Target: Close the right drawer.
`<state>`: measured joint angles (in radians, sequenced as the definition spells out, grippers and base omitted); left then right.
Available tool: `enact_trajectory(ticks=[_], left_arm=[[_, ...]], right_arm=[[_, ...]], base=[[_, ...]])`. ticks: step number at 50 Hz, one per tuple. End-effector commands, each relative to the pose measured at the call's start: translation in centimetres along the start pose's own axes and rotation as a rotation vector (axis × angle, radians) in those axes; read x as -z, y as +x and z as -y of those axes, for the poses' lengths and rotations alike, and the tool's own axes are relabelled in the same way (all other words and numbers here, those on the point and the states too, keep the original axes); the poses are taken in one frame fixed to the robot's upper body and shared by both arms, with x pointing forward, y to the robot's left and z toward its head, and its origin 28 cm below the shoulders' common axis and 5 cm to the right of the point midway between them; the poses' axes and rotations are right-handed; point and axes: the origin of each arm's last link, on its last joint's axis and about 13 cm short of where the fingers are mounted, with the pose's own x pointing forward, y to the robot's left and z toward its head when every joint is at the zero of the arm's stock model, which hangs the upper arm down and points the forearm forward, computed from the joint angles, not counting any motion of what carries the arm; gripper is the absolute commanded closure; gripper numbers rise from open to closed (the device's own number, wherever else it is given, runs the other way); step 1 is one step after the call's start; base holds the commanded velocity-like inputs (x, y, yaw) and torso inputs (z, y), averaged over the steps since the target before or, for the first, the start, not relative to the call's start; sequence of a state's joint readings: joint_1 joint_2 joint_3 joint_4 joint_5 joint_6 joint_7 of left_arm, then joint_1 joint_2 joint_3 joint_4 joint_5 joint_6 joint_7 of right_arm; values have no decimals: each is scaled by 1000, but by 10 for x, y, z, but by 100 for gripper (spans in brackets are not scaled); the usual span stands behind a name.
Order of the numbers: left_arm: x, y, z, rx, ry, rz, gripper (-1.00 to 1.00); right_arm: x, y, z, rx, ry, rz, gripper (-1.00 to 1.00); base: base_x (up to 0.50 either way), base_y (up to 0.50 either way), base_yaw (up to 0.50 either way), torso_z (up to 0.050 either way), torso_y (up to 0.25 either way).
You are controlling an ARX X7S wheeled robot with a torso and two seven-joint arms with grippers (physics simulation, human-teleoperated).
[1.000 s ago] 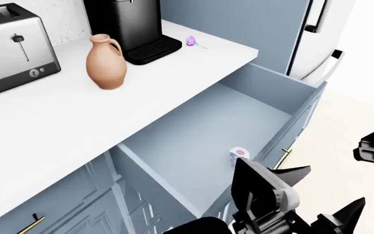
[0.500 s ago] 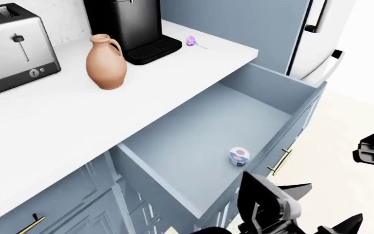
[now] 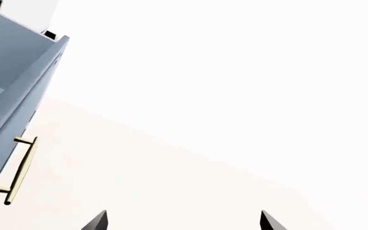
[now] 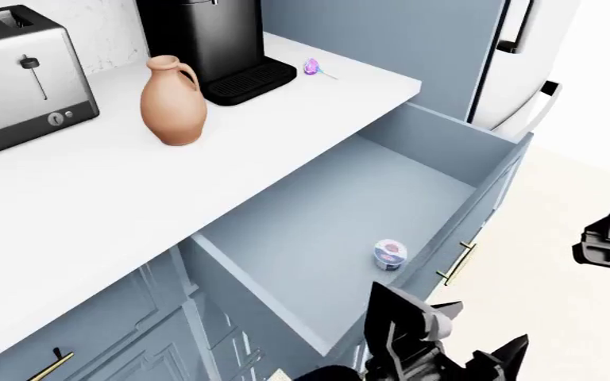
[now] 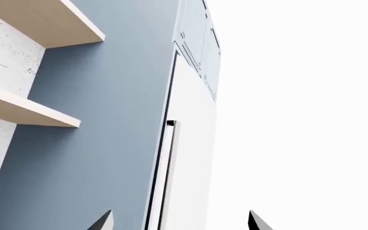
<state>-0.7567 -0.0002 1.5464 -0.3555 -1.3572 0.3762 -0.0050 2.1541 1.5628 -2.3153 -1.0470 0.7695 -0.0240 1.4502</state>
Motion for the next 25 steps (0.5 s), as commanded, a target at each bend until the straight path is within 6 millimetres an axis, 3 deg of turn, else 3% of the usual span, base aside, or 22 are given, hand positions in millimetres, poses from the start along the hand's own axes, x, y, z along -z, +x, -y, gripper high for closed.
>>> enact_trajectory(ticks=[1, 25], left_arm=[[6, -4, -16, -62, -12, -8, -100], [3, -8, -38, -238, -20, 39, -100]], right_arm=[[0, 0, -1, -3, 2, 2, -100], [0, -1, -2, -8, 6, 0, -100]], base=[[0, 0, 0, 0, 0], [0, 0, 0, 0, 0]])
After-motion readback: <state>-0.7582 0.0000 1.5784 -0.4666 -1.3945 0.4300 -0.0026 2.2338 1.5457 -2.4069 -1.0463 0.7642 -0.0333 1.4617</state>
